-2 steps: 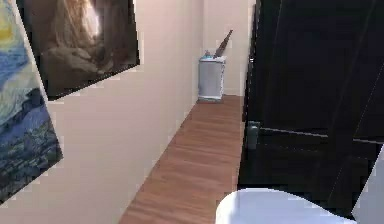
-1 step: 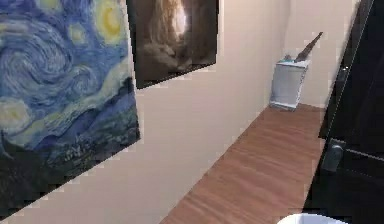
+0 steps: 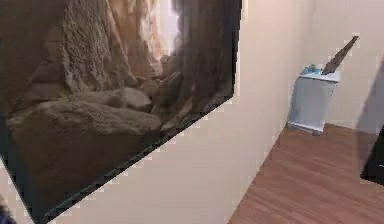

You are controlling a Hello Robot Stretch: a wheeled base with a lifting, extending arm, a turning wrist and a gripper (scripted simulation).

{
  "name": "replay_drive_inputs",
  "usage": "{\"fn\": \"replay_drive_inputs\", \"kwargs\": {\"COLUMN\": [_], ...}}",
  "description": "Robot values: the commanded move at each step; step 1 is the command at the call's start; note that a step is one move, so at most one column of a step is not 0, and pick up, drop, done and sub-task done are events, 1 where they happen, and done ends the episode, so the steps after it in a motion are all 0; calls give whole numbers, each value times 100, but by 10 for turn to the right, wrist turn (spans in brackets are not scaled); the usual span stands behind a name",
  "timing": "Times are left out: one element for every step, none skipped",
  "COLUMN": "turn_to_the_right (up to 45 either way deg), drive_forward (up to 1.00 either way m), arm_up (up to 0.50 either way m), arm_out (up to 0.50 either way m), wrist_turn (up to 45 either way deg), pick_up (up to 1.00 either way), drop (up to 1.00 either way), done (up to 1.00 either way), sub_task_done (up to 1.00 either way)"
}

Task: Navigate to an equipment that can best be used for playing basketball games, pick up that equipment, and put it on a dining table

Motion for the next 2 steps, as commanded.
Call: {"fn": "replay_drive_inputs", "kwargs": {"turn_to_the_right": [330,0], "drive_forward": [0,40], "arm_up": [0,0], "arm_out": [0,0], "wrist_turn": [0,0], "pick_up": [0,0], "drop": [0,0], "done": [0,0], "sub_task_done": [0,0]}}
